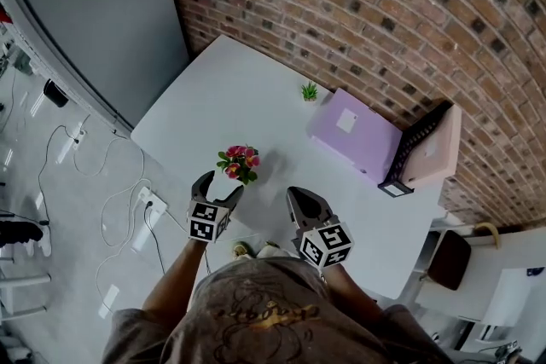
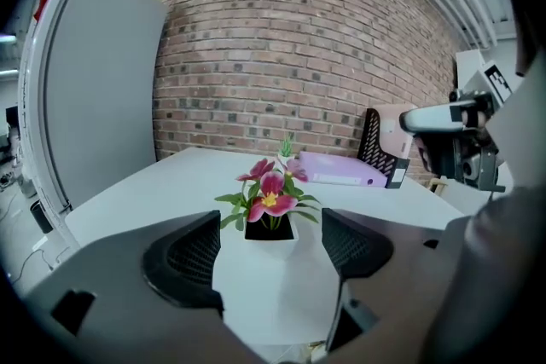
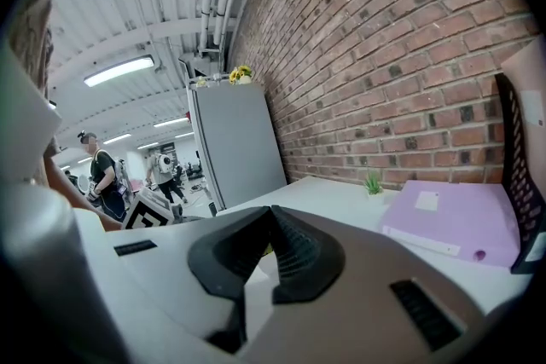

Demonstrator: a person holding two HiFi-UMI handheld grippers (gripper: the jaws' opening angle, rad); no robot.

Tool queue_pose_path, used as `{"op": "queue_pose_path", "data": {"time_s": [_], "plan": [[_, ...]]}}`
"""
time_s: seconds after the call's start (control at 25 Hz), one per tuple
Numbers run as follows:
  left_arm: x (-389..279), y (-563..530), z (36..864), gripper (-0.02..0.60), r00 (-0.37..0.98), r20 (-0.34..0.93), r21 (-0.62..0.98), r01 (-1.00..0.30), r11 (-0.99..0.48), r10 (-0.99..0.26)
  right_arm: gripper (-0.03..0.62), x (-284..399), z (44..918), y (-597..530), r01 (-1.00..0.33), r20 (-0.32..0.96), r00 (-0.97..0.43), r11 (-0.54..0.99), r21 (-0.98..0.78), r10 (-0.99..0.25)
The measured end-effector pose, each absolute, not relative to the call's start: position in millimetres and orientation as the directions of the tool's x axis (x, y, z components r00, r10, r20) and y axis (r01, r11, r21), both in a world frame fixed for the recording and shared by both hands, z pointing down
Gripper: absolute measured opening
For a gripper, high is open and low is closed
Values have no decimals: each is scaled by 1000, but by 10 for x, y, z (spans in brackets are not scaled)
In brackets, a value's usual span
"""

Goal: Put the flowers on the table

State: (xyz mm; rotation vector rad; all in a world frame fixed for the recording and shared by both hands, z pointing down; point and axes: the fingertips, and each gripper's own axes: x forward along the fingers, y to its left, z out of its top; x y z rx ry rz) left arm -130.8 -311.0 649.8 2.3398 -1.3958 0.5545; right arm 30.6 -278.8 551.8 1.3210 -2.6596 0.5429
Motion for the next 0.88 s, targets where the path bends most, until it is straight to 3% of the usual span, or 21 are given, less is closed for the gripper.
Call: {"op": "queue_pose_path", "data": {"time_s": [0.36,0.72,0.88], "plan": [[-1395,-2898,5773,368,493,392,152,-867,-474,-776,2,33,5473,-2785,-759,253,-650,597,-260,-717],[-1600,-2731,5153,360,457,221,155,-889,-432,-862,2,86,5346,-2789,-764,240,-644,598,-240,-726],[-1669,-2682,5067,226,426,183,147,-903,-404,-886,2,168,5307,-2795,-773,236,-634,595,-221,-736]]}}
